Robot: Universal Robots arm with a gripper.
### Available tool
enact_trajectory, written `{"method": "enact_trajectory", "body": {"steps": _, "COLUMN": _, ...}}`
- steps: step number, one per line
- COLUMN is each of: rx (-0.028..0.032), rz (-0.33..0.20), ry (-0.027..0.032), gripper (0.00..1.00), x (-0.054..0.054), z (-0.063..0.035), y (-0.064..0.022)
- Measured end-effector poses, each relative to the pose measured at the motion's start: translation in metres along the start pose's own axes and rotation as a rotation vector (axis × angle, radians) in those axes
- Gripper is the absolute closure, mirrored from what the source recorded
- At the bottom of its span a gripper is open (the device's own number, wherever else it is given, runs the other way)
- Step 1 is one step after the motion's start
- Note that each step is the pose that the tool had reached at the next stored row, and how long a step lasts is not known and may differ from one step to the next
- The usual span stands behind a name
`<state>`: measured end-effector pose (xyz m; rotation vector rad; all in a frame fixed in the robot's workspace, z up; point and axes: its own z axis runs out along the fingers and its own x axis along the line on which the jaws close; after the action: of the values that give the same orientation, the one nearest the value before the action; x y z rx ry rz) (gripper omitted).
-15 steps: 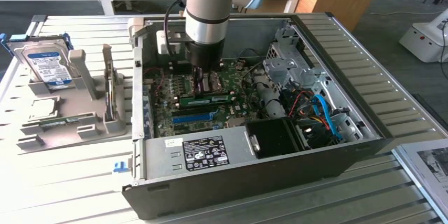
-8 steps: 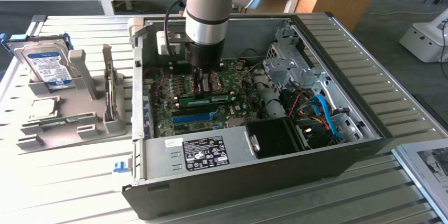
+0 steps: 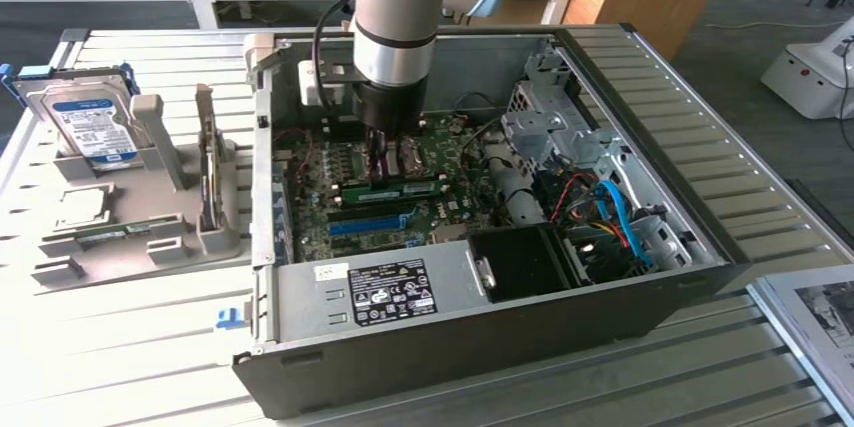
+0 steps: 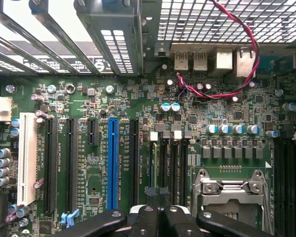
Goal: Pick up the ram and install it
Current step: 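Press down the ram until it locks into place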
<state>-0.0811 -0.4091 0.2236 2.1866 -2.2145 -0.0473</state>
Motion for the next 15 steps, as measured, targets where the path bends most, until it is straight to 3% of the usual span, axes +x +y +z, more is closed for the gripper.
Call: {"method": "enact_trajectory", "body": {"steps": 15, "rx": 0.0007, "rz": 0.0, "ry": -0.0036, "gripper": 0.89, "x": 0.0, "z": 0.0014, "y": 0.0001}}
